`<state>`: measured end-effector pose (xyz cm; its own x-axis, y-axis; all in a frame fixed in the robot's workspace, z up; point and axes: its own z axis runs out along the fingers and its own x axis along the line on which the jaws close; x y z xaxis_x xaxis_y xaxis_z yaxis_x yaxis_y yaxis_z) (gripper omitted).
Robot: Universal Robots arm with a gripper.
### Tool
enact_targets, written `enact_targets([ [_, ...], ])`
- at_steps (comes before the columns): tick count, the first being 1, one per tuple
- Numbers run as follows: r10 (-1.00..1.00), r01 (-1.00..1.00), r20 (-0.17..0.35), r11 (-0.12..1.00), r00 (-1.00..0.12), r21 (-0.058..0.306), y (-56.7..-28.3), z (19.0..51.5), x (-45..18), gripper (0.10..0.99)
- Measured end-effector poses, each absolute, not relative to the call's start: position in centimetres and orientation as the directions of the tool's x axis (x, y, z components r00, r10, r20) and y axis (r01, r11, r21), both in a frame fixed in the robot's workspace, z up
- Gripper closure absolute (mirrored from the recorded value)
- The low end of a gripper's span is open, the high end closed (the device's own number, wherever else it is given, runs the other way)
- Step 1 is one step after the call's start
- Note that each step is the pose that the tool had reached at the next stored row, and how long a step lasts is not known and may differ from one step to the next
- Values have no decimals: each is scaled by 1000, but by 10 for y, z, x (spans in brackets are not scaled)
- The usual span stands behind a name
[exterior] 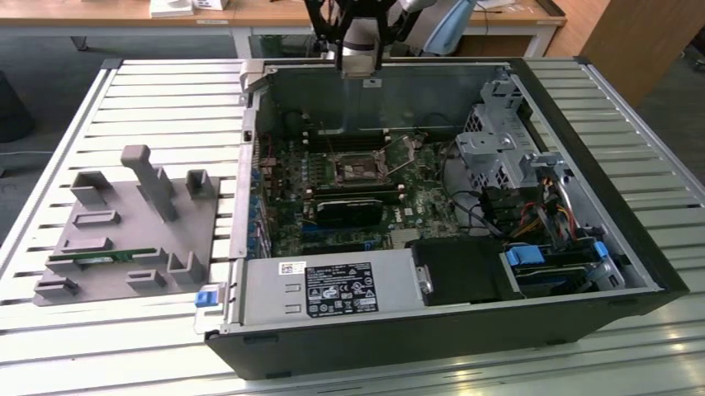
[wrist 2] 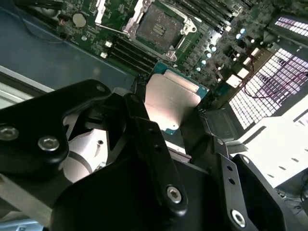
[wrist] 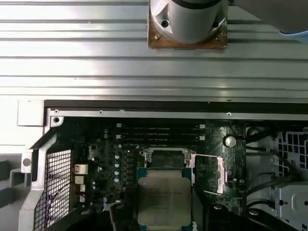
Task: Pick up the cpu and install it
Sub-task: 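Place the cpu into insertion slot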
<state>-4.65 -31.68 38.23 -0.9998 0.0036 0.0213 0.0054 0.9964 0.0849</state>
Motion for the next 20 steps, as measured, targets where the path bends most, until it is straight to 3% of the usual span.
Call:
enact_targets([
  [20,288,289,21,954,-957,74,-317,380,-43,549],
])
